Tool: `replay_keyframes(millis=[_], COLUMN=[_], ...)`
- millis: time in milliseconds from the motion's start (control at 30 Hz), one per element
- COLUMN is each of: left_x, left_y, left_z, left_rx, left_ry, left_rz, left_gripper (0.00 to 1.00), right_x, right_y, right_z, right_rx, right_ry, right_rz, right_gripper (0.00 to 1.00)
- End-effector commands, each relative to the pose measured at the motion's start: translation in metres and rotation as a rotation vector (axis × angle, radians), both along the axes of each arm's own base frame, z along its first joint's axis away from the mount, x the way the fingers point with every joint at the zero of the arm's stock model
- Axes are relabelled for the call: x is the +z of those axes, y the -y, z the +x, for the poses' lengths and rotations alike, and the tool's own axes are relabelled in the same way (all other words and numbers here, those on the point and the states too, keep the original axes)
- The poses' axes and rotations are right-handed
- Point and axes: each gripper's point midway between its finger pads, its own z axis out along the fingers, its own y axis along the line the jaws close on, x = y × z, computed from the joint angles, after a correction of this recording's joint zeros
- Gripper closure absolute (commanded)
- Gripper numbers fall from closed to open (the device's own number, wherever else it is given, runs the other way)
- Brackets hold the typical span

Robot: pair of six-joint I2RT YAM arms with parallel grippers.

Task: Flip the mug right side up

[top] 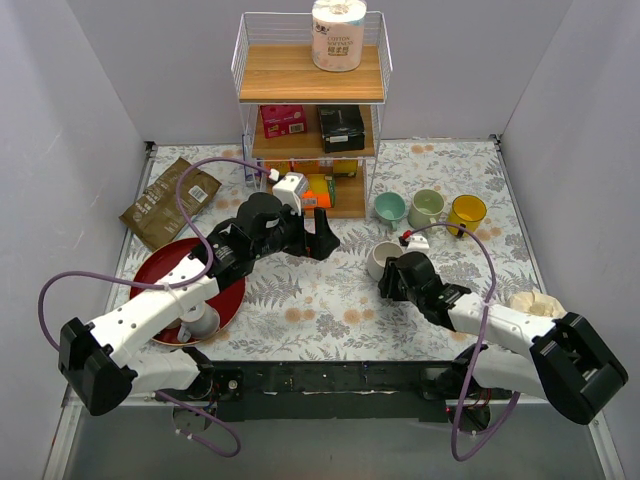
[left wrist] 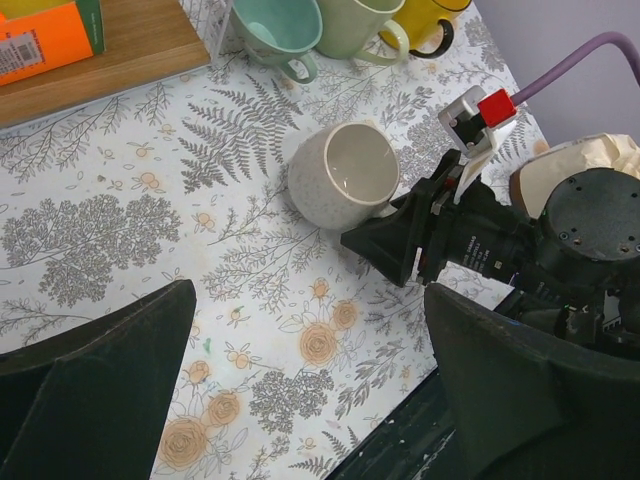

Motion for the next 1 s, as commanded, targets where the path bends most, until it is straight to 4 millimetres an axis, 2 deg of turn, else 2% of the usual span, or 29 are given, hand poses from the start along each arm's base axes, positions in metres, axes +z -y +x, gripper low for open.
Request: replay_keyframes(millis=[0,200,433,533,567,633,667,700,767,900,933,967], left_x=[0.006,0.004,0.002,0.000,-0.002,-0.002,-0.003,-0.004,-0.004,-0.006,-0.014,-0.013], left_y=[-0.007,-0.017,-0.033,-0.044,-0.047,-0.055,-0.058,-0.061,-0.072,-0.098,-0.109,-0.125], left_z=[0.007,0.012,0.014,0.016,0.016,0.017,0.017,0.017,0.019,0.022,0.017,0.021], left_rx=[0.054,0.124,0.214,0.270,0.286,0.328,0.349,0.364,0.418,0.568,0.608,0.681], left_ry=[0.010,-0.001,-0.041,-0.063,-0.069,-0.076,-0.086,-0.093,-0.104,-0.153,-0.191,-0.204], left_rz=[0.004,0.017,0.038,0.052,0.059,0.071,0.071,0.074,0.091,0.106,0.139,0.146], left_gripper=[0.02,0.02,0.02,0.02,0.02,0.02,0.02,0.02,0.02,0.02,0.02,0.02], right_x=[0.027,0.034,0.049,0.059,0.058,0.070,0.068,0.078,0.082,0.110,0.123,0.127], right_y=[-0.016,-0.023,-0.014,-0.010,-0.007,-0.007,-0.002,-0.003,0.002,0.011,0.009,0.012], right_z=[0.026,0.032,0.024,0.019,0.015,0.016,0.012,0.014,0.009,0.012,0.015,0.016], right_rx=[-0.033,-0.009,-0.016,-0.012,-0.009,-0.012,-0.018,-0.021,-0.032,-0.068,-0.068,-0.073], right_ry=[0.062,0.060,0.026,0.006,-0.014,-0.016,-0.043,-0.035,-0.064,-0.045,-0.027,-0.026], right_rz=[0.041,0.025,-0.010,-0.026,-0.043,-0.035,-0.054,-0.045,-0.054,-0.042,-0.024,-0.025], right_gripper=[0.49,0.45,0.24,0.18,0.10,0.05,0.04,0.04,0.03,0.03,0.03,0.03])
